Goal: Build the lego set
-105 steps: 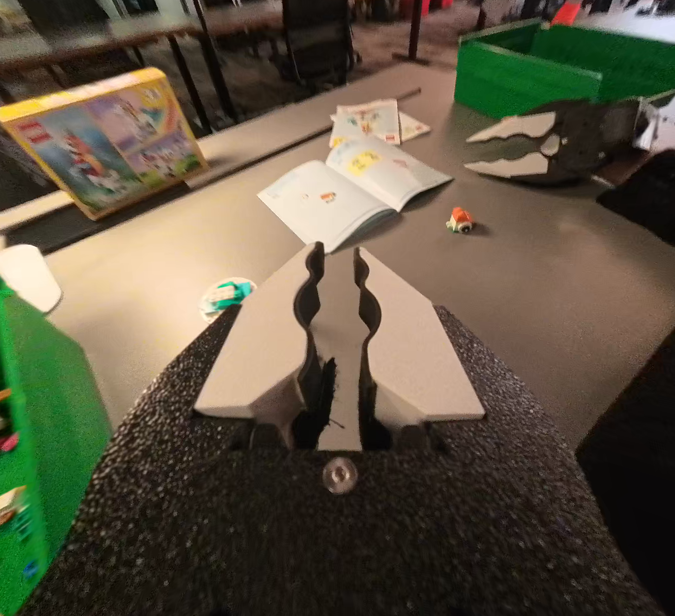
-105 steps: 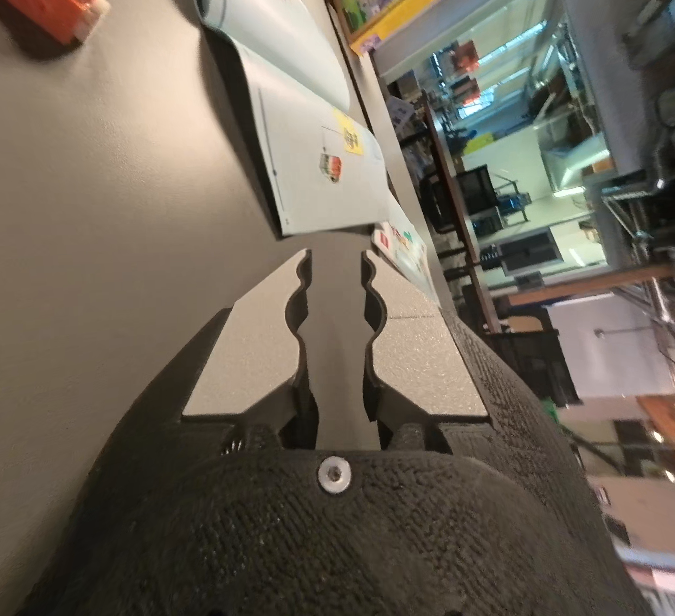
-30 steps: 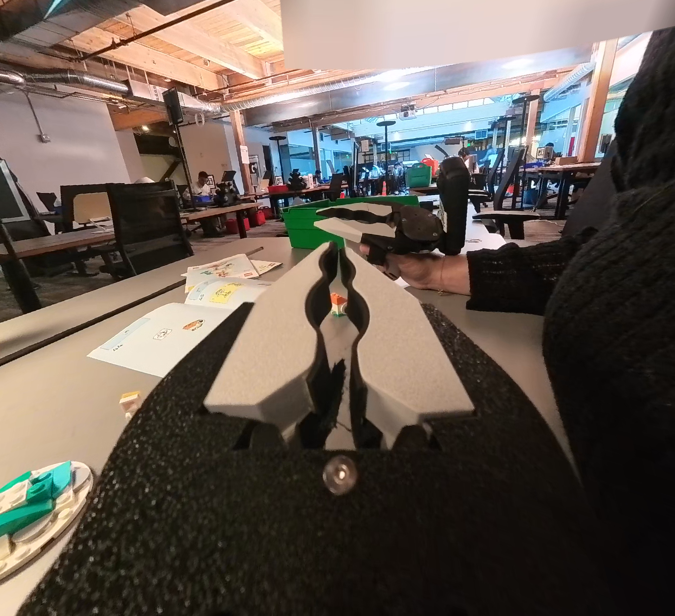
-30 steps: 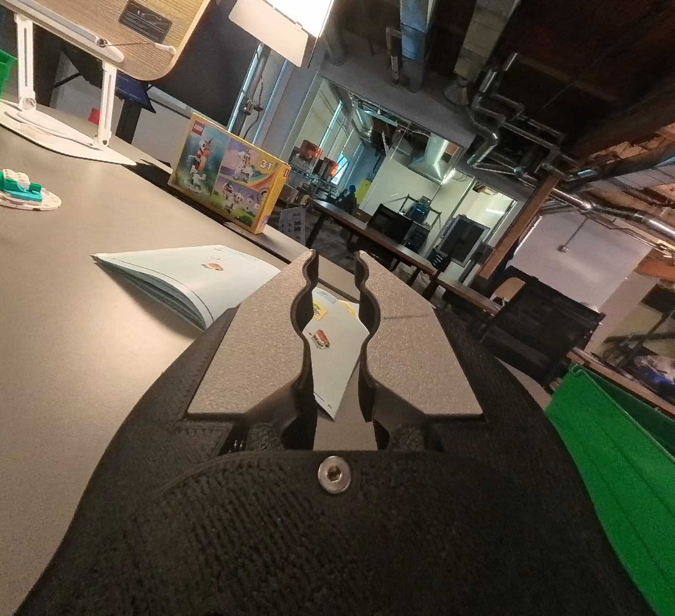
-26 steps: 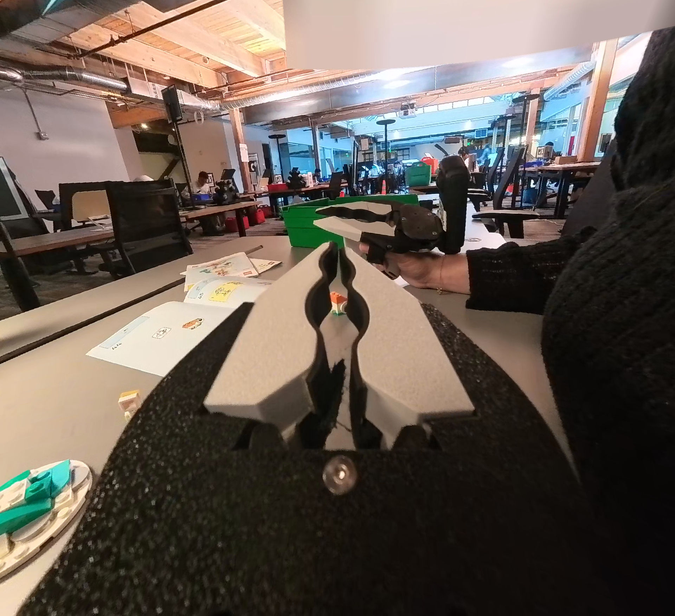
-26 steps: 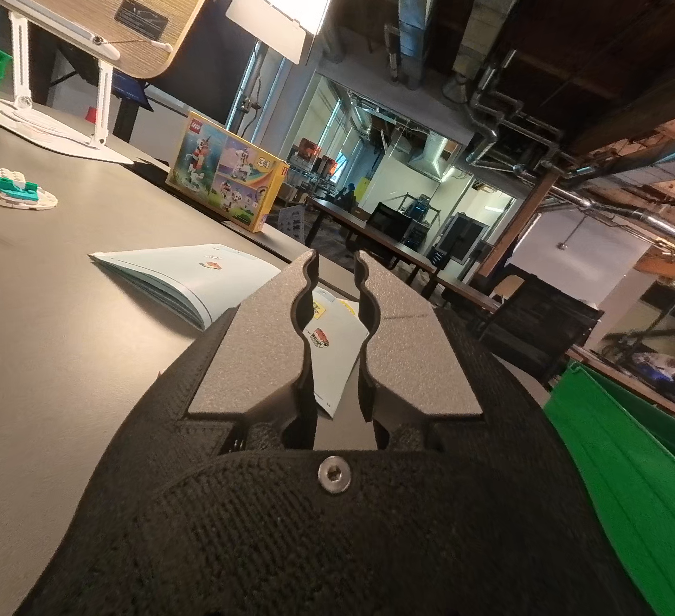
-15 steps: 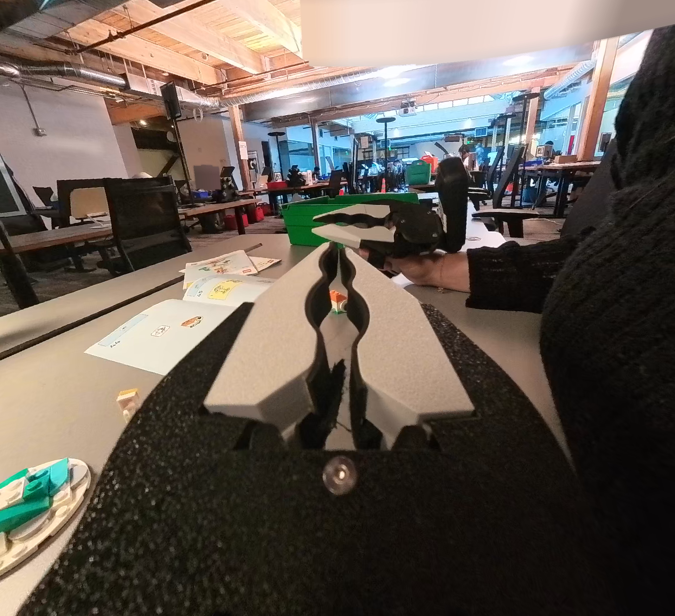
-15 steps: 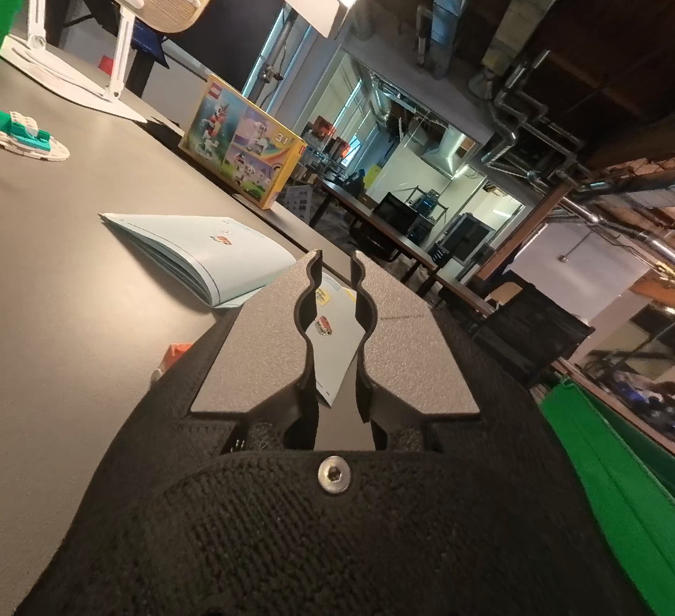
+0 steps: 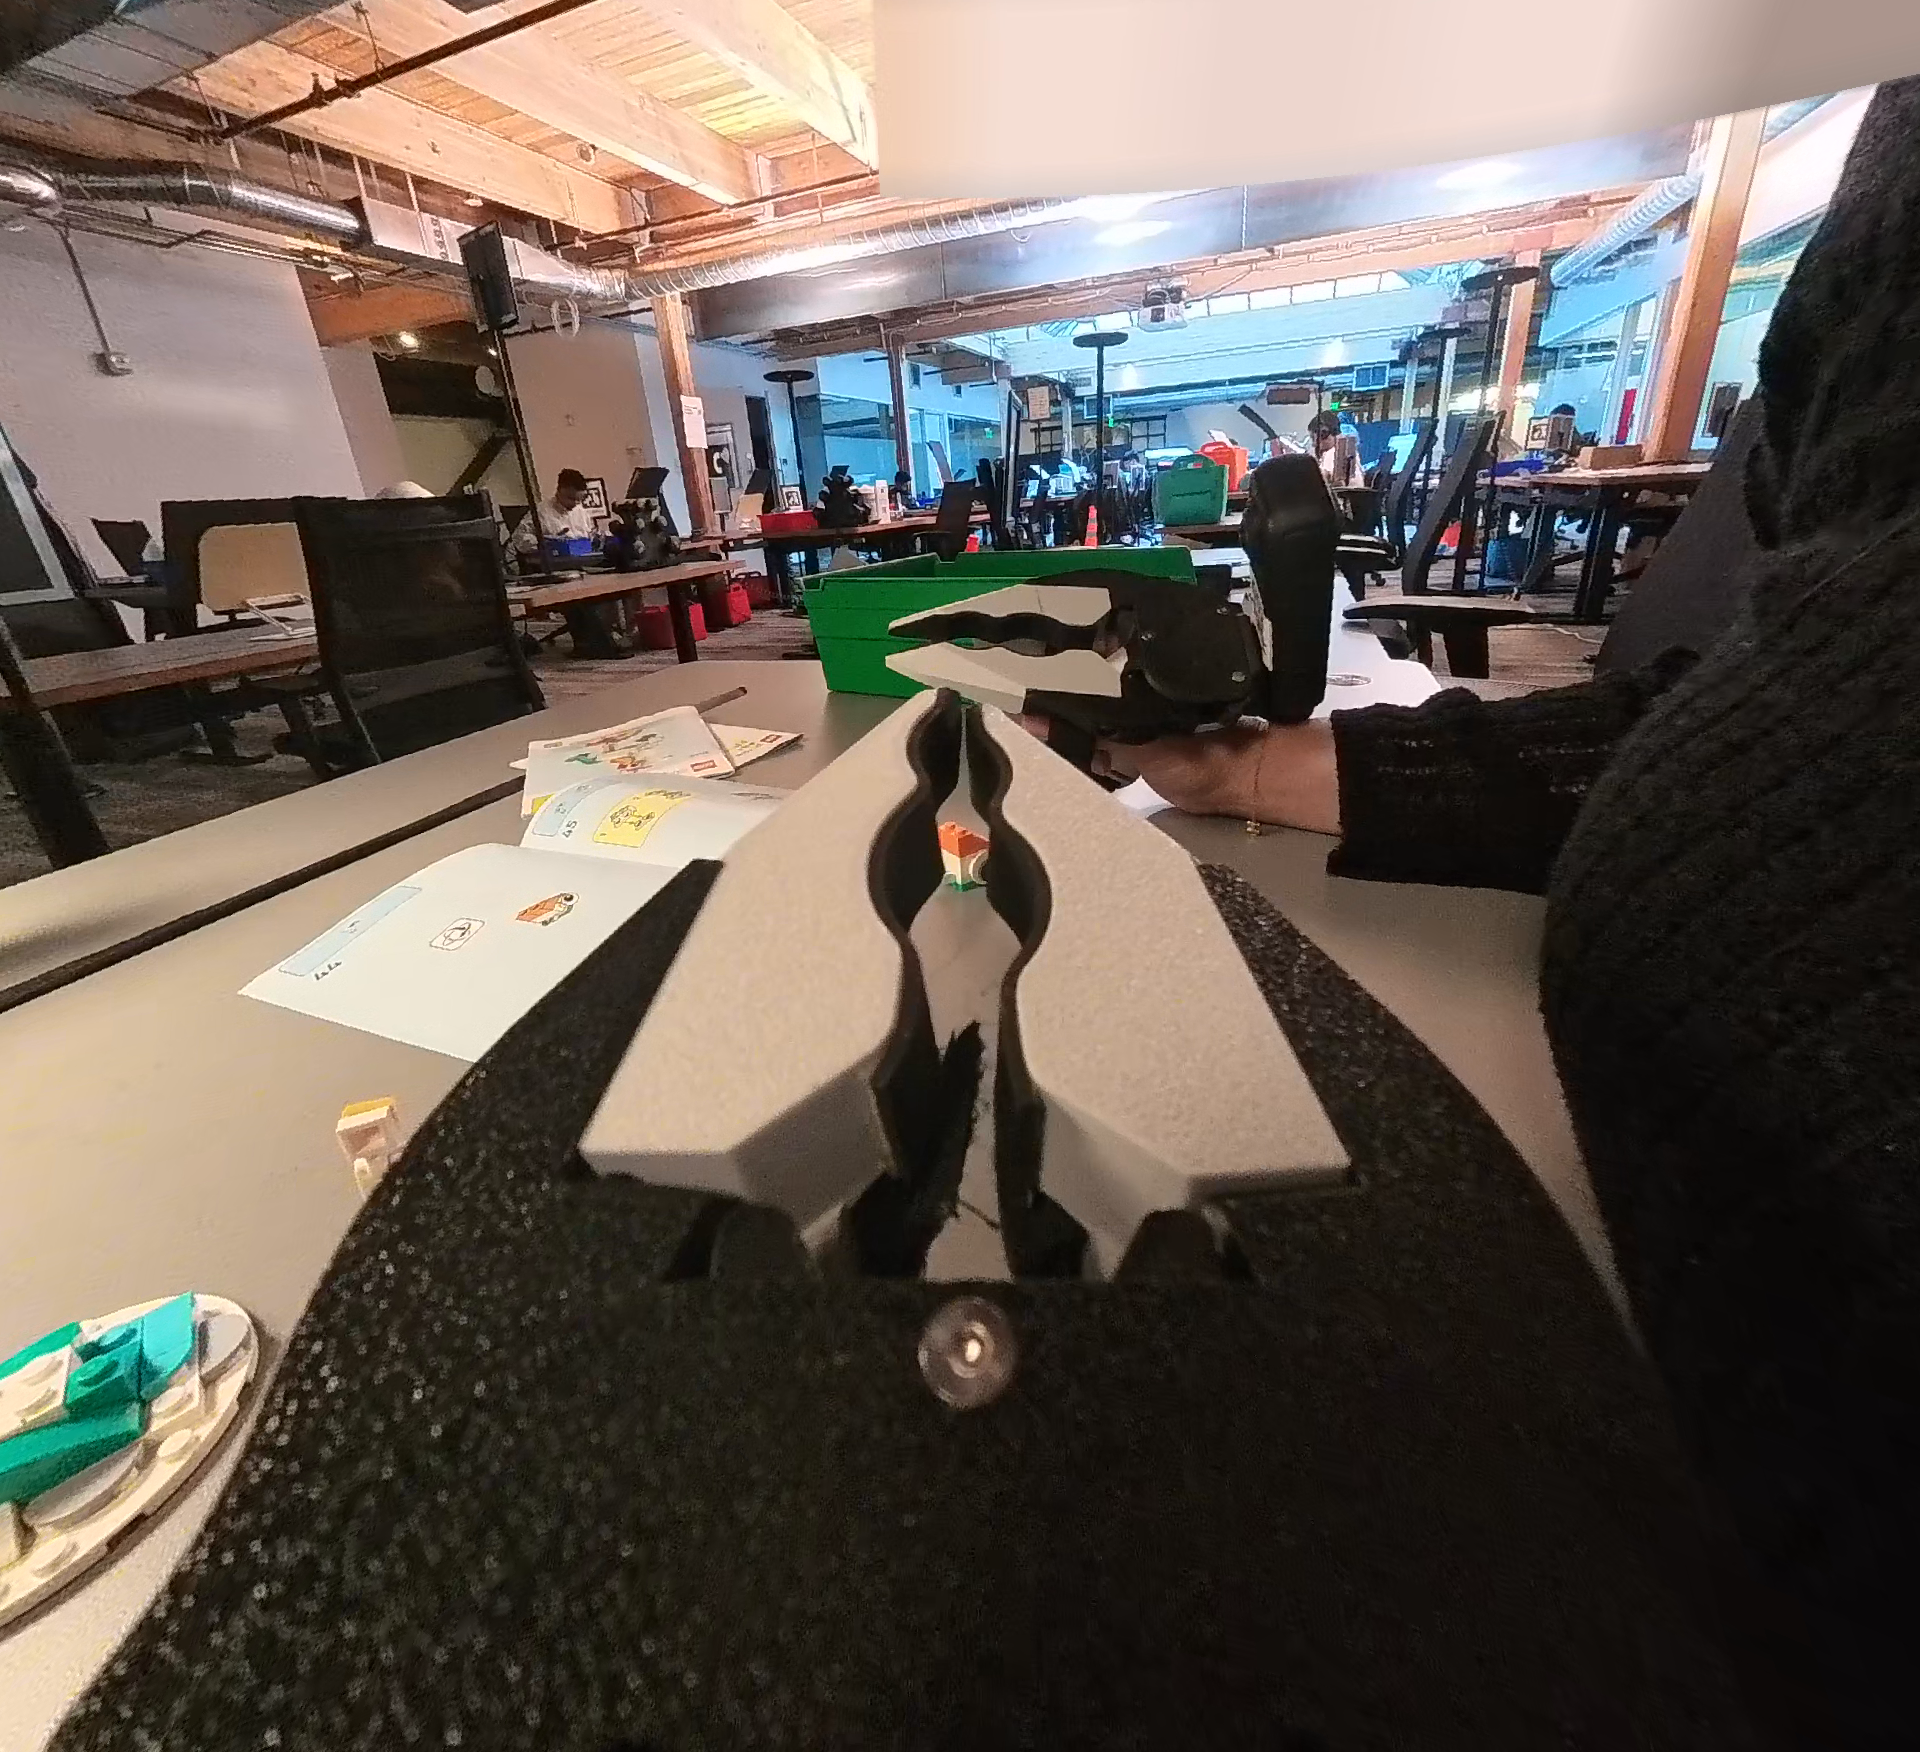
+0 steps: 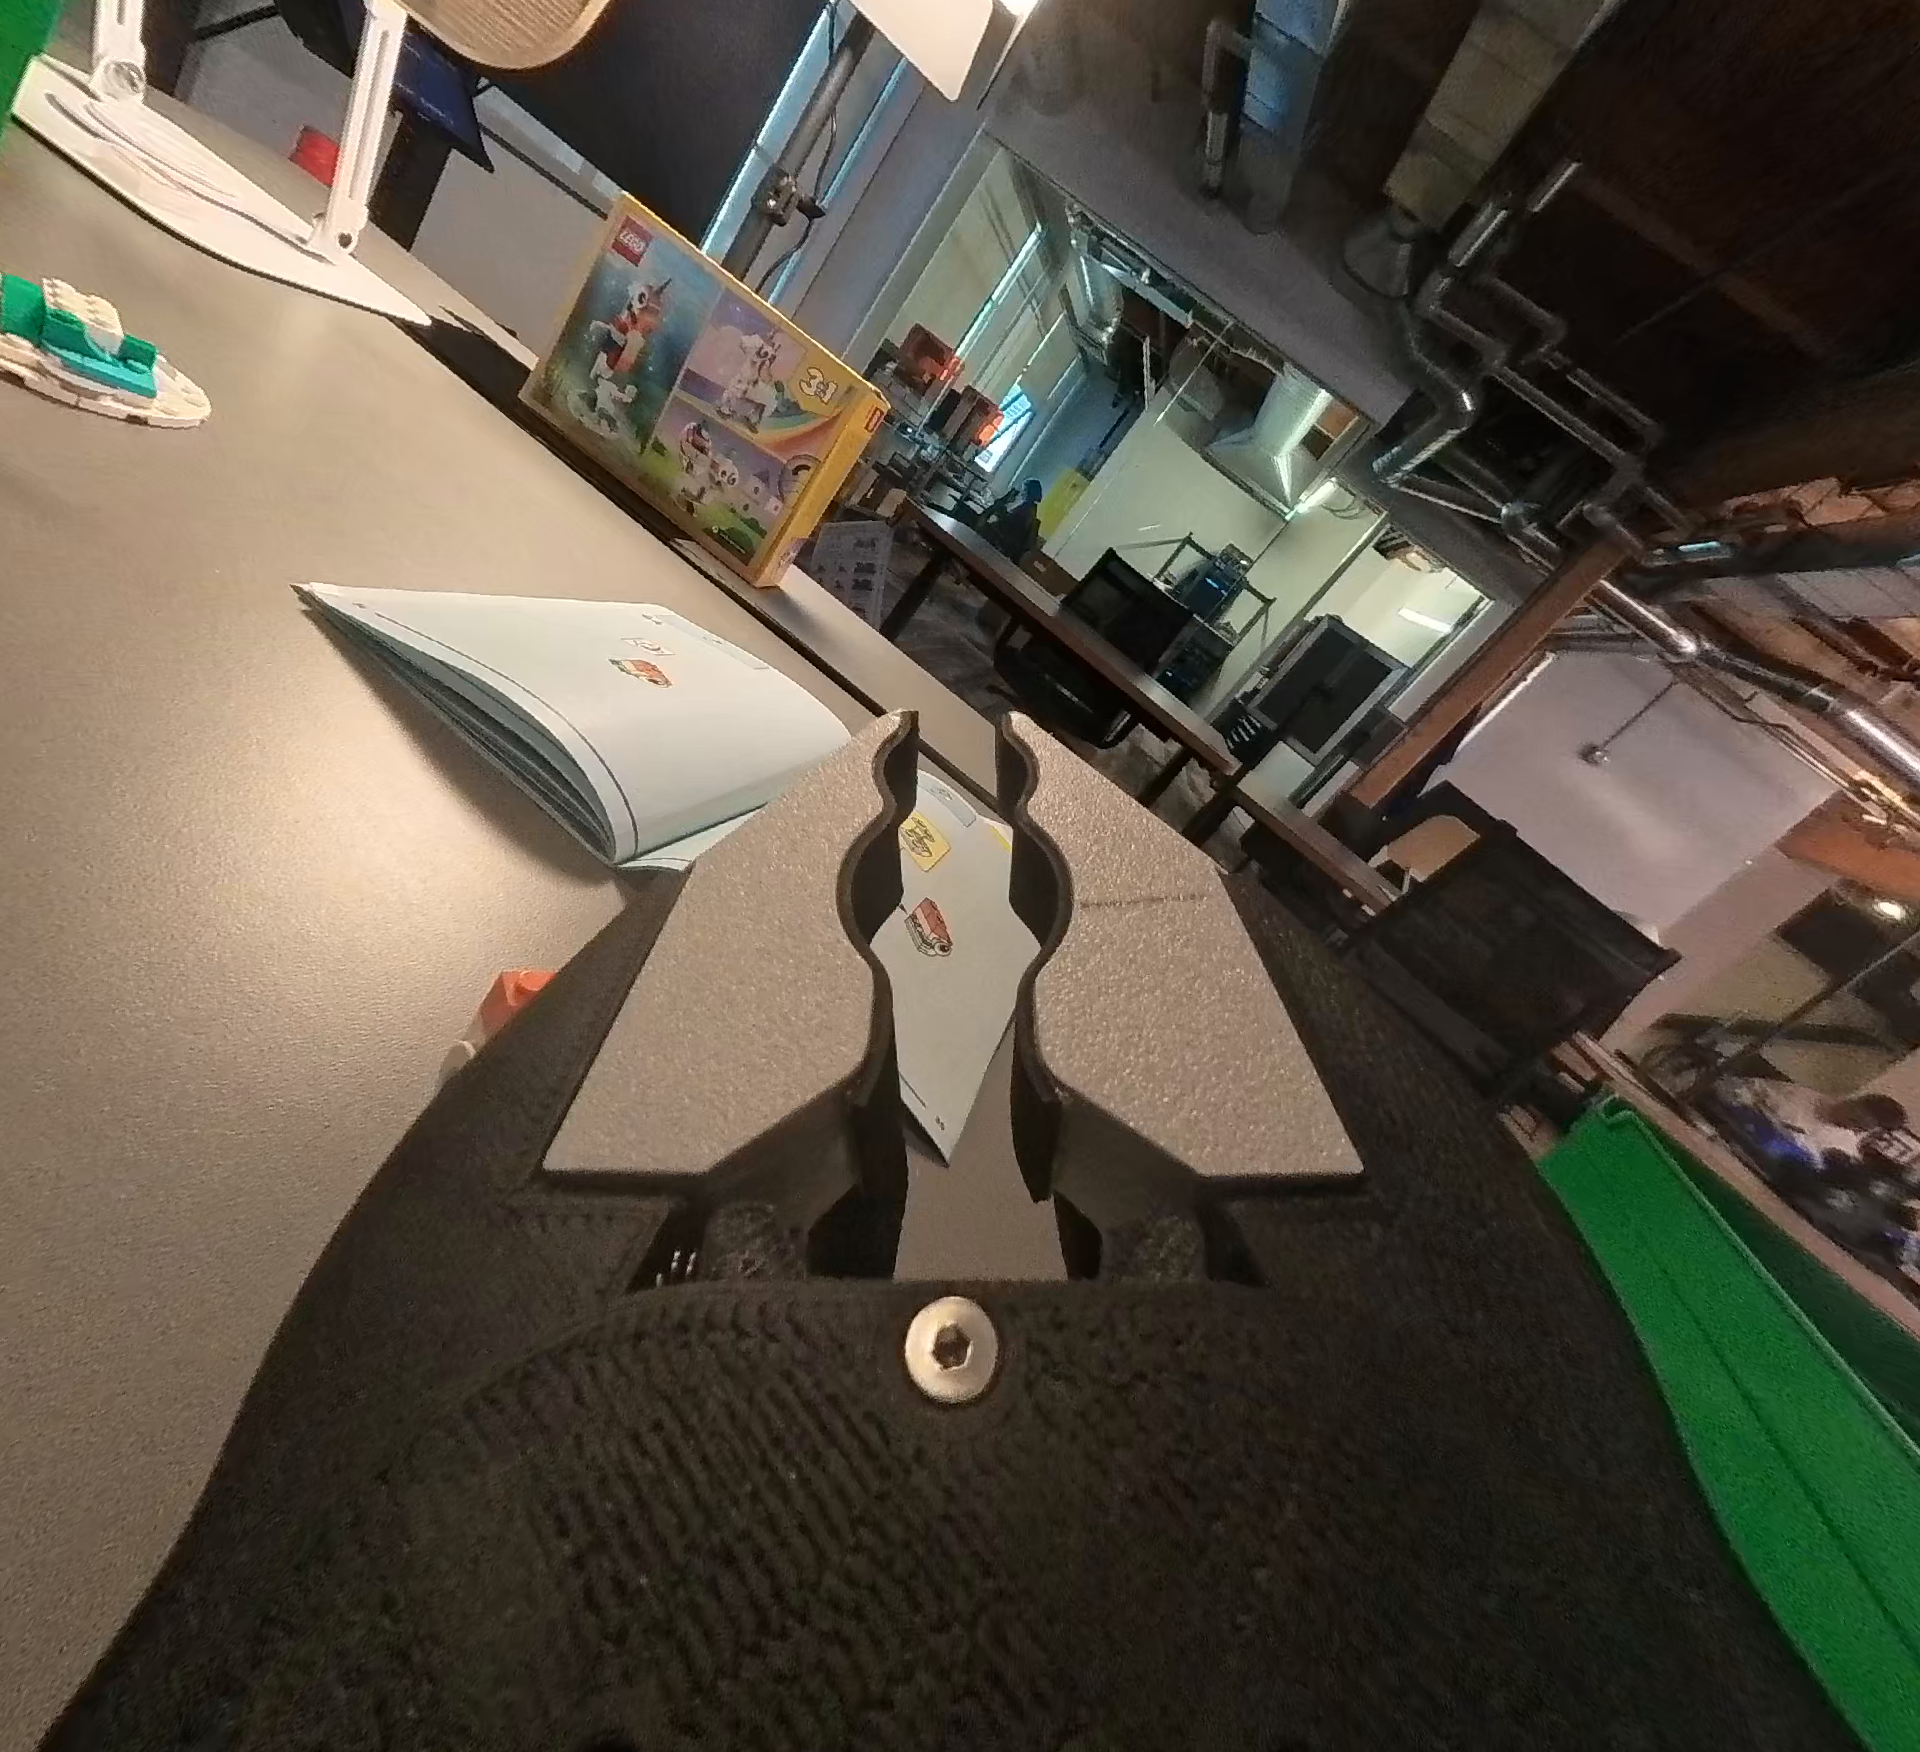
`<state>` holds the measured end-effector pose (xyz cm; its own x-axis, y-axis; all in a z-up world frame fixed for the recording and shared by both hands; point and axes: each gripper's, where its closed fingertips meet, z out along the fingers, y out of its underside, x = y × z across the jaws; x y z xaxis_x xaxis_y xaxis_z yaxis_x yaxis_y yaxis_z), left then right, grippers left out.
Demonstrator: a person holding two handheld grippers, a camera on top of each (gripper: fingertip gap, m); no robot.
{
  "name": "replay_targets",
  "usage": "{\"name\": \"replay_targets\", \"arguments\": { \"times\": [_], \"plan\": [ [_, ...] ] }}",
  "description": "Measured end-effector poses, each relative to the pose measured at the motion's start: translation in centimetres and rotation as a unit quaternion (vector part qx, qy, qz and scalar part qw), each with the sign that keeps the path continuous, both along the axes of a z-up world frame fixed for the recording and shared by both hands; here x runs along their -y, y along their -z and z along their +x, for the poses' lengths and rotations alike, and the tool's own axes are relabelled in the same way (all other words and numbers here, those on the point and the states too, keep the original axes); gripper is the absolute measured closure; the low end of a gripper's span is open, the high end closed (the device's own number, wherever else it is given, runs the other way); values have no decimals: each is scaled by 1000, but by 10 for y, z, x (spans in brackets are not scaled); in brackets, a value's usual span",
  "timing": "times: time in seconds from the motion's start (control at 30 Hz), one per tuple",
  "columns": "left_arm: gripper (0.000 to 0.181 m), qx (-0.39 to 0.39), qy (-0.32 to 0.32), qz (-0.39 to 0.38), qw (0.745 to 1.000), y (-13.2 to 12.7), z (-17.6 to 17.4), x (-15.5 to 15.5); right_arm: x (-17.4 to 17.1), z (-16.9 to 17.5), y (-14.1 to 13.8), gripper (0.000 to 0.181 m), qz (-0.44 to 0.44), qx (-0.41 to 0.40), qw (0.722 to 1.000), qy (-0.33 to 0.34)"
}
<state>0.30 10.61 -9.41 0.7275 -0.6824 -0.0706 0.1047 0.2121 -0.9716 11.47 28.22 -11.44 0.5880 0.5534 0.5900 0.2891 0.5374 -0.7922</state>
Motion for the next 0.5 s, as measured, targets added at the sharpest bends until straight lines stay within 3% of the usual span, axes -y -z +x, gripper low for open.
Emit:
{"name": "replay_targets", "arguments": {
  "times": [0.5],
  "plan": [
    [181,1,8,-6,1000,1,2,0,-2,1,1,169,-4,-1,1000,2]
  ]
}}
